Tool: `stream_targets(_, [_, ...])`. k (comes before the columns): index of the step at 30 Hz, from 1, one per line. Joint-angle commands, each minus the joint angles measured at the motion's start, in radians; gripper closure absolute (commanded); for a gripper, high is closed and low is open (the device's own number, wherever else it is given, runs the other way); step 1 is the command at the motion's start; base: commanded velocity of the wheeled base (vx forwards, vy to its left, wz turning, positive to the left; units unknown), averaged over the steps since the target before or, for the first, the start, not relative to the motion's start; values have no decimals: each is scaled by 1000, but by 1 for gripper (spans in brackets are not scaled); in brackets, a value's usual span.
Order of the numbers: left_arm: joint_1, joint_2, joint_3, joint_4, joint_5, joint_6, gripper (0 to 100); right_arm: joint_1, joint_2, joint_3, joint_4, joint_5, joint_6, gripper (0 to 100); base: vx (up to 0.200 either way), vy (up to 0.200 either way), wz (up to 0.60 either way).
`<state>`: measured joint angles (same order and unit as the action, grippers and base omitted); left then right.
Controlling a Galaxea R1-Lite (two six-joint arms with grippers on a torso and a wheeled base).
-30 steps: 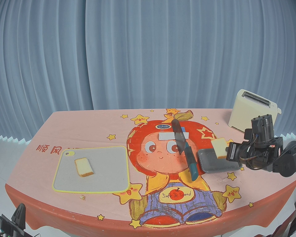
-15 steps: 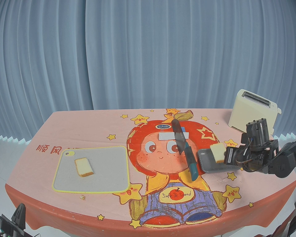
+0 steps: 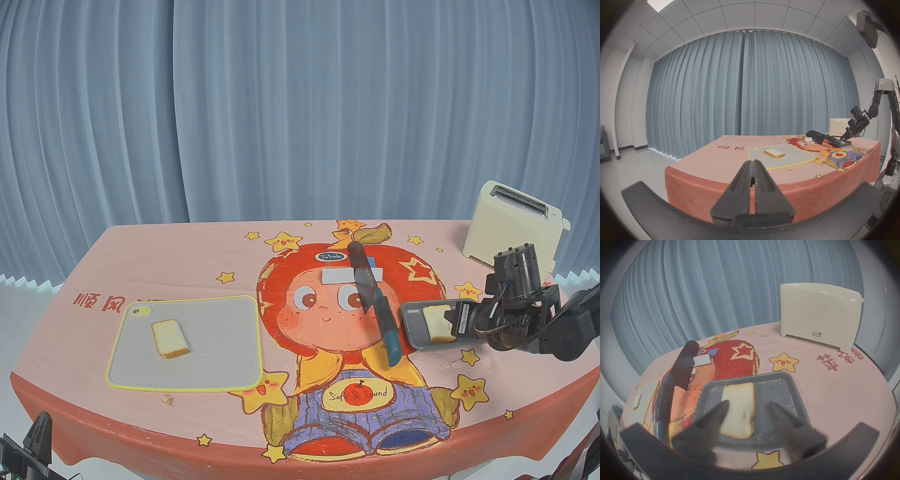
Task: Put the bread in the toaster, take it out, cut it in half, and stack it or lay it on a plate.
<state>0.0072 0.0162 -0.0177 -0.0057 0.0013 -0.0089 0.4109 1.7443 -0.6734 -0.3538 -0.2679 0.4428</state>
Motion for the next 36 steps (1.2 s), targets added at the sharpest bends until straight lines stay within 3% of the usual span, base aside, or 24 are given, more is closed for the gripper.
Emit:
stream_targets(1, [0, -16, 18, 0, 0, 0, 100, 3, -5, 3, 1, 1, -1, 0, 0, 0, 0])
stream_targets(26, [0, -16, 18, 0, 0, 0, 100, 14, -112, 32, -1, -13, -18, 0, 0, 0, 0])
stream_targets(29, [-1, -16, 18, 0, 0, 0, 100, 14, -129, 37, -1, -13, -38, 0, 0, 0, 0])
stream_targets(36, [-1, -16, 18, 0, 0, 0, 100, 20, -226, 90, -54, -13, -138, 0, 0, 0, 0])
